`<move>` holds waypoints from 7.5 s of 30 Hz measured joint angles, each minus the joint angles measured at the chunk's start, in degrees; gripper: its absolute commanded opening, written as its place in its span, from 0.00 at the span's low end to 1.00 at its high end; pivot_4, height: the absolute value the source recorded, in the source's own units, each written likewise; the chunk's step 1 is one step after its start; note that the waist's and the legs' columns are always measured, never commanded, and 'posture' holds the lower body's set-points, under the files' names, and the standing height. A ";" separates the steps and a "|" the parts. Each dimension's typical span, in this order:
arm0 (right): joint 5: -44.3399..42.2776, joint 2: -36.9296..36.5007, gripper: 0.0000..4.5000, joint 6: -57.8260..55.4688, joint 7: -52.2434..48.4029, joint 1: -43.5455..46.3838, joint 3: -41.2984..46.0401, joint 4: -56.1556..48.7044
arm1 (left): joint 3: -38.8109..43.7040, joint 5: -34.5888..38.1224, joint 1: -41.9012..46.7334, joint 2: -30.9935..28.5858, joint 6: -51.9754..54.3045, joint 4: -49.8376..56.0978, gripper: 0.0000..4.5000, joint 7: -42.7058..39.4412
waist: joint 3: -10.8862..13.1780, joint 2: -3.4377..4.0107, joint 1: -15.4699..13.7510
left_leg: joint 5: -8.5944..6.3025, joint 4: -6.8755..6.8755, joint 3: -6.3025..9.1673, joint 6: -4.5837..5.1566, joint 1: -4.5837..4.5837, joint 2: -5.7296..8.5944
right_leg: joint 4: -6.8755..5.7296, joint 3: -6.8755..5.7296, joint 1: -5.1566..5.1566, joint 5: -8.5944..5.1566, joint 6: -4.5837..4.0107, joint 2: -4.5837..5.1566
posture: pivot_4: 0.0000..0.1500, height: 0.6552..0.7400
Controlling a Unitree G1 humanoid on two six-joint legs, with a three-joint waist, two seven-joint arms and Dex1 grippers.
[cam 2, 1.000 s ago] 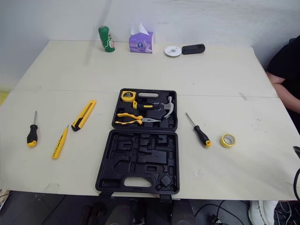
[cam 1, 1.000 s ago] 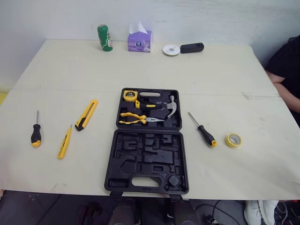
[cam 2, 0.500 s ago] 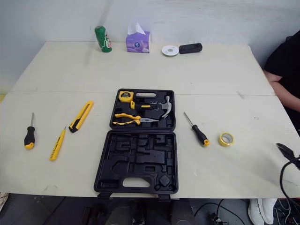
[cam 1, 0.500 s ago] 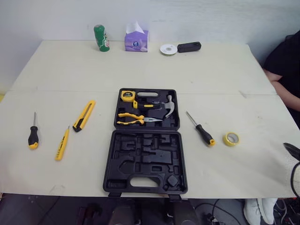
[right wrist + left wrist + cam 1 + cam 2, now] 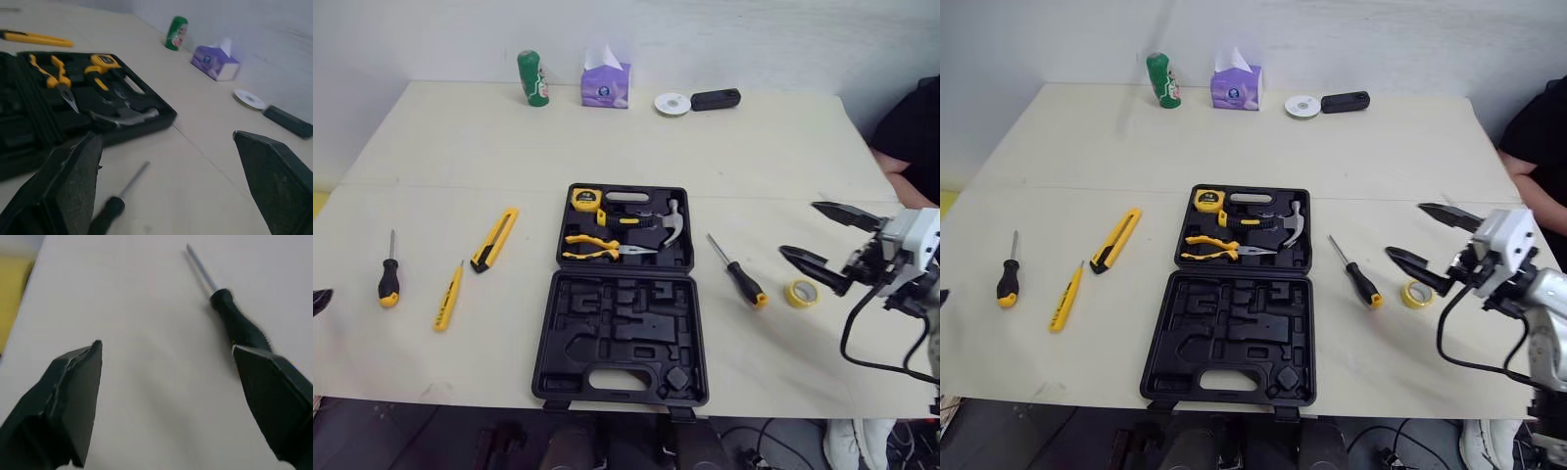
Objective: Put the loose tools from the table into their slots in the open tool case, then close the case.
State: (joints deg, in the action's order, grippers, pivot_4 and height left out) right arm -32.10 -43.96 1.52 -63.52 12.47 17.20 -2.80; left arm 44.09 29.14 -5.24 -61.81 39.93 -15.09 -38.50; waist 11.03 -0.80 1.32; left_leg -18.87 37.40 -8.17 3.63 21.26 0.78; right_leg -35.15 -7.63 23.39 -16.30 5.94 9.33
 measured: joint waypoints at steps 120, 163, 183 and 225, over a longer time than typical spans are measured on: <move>3.16 -0.14 1.00 -2.95 1.99 -9.92 -7.84 -19.96 | -75.11 -37.11 54.19 14.69 -2.60 30.15 0.25 -34.28 | -0.01 -0.27 -2.00 | -0.01 1.69 0.16 0.41 0.64 -0.64 | -0.38 -0.06 0.01 -0.06 -0.12 -0.85 | 1.00 1.00; 3.97 1.58 1.00 -2.88 4.17 -11.38 -8.64 -21.27 | -71.90 -37.20 56.74 20.16 -5.37 25.51 0.99 -36.43 | -0.01 -0.27 -2.61 | 0.02 1.83 0.30 0.46 0.75 -0.63 | -0.45 -0.17 0.00 -0.06 -0.11 -0.88 | 1.00 1.00; 4.43 1.58 1.00 -2.59 4.21 -13.17 -8.43 -21.21 | -42.98 -8.85 43.83 32.44 -24.53 6.57 0.02 -33.87 | -0.03 -0.24 -2.54 | 0.04 2.01 0.51 0.45 0.84 -0.60 | -0.50 -0.40 -0.06 -0.05 -0.09 -0.88 | 1.00 1.00; 4.35 1.43 1.00 -1.57 3.04 -15.35 -7.70 -19.90 | -58.67 -22.02 41.23 31.87 -27.99 3.27 0.01 -27.42 | -0.20 0.05 -2.80 | -0.12 1.94 1.12 0.36 0.11 -0.56 | 0.19 -0.80 -1.22 -0.04 -0.09 -0.69 | 1.00 1.00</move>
State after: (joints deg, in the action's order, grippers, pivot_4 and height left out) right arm -27.75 -42.53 -0.05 -60.49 -2.88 9.50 -22.70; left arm -14.58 7.11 35.99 -29.94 11.95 -11.81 -65.92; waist 10.83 -0.75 -1.49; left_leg -18.99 39.33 -7.05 3.99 21.38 0.22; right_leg -34.96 -8.43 22.16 -16.34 5.85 8.65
